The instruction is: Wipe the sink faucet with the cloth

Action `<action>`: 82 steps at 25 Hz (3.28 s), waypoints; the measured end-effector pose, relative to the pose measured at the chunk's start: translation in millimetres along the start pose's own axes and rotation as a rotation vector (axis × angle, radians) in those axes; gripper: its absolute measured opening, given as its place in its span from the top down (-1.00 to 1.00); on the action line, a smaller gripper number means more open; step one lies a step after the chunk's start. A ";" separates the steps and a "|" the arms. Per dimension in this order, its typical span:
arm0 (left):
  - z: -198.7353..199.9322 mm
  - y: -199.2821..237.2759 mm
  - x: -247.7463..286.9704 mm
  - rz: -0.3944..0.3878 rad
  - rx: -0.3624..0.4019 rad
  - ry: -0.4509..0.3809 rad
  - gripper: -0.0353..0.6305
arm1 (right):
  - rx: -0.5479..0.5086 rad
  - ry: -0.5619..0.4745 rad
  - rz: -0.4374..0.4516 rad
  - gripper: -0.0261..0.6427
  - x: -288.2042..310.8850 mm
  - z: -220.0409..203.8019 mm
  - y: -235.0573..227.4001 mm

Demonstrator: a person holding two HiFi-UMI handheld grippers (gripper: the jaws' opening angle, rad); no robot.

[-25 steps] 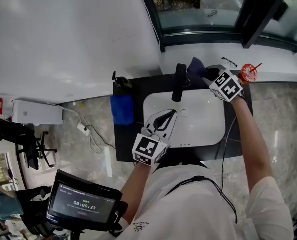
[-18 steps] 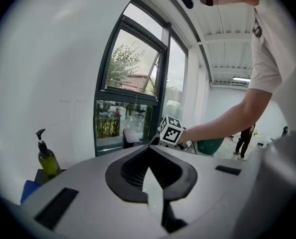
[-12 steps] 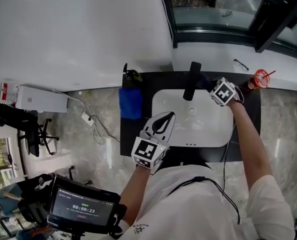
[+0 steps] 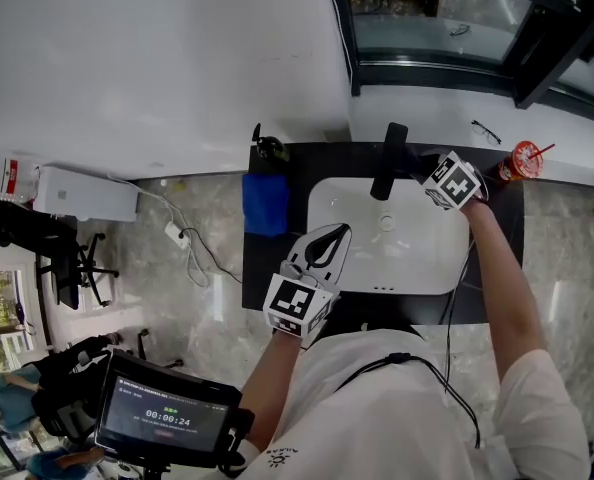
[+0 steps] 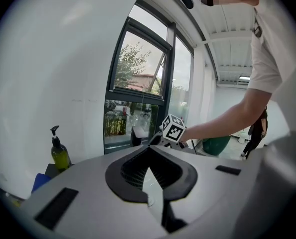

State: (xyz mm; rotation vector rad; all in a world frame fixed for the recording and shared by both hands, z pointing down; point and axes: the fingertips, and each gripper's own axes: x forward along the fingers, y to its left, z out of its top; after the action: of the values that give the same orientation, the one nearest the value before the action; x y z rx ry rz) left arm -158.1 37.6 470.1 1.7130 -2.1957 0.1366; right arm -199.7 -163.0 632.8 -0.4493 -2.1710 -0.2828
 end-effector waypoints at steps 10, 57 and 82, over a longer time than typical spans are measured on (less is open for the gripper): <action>15.0 -16.7 12.2 -0.060 0.018 -0.021 0.91 | -0.115 -0.166 -0.057 0.56 -69.5 56.0 -3.9; -1.9 -3.2 -26.1 0.029 0.009 0.012 0.91 | 0.080 -0.213 0.123 0.56 3.5 19.7 48.8; 7.9 -14.4 -12.6 -0.020 0.016 -0.009 0.91 | 0.021 -0.073 0.148 0.56 -3.4 -9.8 54.9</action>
State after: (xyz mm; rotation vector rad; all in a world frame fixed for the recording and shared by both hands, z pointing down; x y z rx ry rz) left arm -143.5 43.1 456.6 1.7466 -2.1888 0.1426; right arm -167.9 -117.3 638.1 -0.6133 -2.1963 -0.1641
